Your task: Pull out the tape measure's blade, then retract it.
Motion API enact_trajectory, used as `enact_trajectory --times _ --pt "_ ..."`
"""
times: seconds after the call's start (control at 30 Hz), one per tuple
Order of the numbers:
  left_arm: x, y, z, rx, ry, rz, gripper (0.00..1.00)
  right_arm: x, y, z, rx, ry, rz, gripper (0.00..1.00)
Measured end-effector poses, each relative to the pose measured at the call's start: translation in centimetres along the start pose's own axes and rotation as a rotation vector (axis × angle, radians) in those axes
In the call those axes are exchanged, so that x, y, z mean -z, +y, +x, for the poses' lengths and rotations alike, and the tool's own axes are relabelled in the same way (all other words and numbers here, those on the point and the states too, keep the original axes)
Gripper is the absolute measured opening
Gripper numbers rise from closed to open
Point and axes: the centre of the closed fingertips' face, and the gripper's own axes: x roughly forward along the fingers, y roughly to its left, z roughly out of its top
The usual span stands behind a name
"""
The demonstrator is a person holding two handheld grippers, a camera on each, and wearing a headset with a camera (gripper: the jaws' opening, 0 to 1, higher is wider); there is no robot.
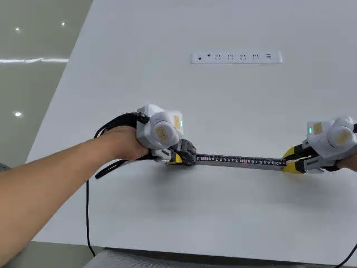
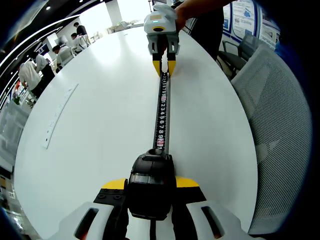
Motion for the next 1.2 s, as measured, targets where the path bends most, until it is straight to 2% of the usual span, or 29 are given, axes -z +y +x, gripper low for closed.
enact_trajectory --times 0.4,0.73,0.97,1.03,1.2 --pt "-0.1 0.0 0.1 0.004 -0.003 0.003 0.31 -0.1 0.0 0.1 0.012 0.019 -0.006 0.12" --pt "-0.1 0.1 0.1 -0.028 -0.012 -0.013 0.33 0.2 -0.2 0.2 0.018 0.053 -0.021 0.13" --pt "0.0 0.6 -0.3 -0.073 -0.013 -0.059 0.39 0.3 -0.3 0.4 0.028 0.074 0.009 0.14" --pt "0.0 0.7 -0.5 -0.08 -0.015 -0.073 0.42 0.3 -0.3 0.4 0.031 0.073 0.018 0.15" --pt "-0.2 0.7 -0.9 -0.098 -0.024 -0.104 0.44 0.3 -0.2 0.4 0.042 0.061 0.056 0.17"
